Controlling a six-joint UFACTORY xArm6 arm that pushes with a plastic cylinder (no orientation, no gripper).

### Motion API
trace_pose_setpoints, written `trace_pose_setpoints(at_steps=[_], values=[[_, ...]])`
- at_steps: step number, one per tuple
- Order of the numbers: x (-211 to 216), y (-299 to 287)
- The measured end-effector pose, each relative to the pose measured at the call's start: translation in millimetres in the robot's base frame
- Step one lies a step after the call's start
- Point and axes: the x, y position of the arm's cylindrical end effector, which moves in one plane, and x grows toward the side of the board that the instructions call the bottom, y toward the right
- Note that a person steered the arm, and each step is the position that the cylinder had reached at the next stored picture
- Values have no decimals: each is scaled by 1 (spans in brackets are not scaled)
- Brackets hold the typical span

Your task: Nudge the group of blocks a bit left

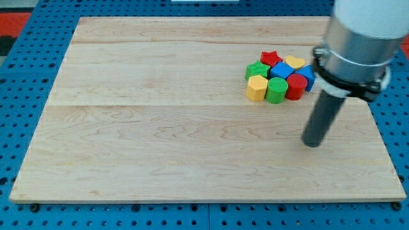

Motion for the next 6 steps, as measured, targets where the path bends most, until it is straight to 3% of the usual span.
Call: trace_pose_setpoints(at_steps=[2, 3, 4, 6], values=[[-40, 86], [-88, 88], [-133, 4], [-142, -217]])
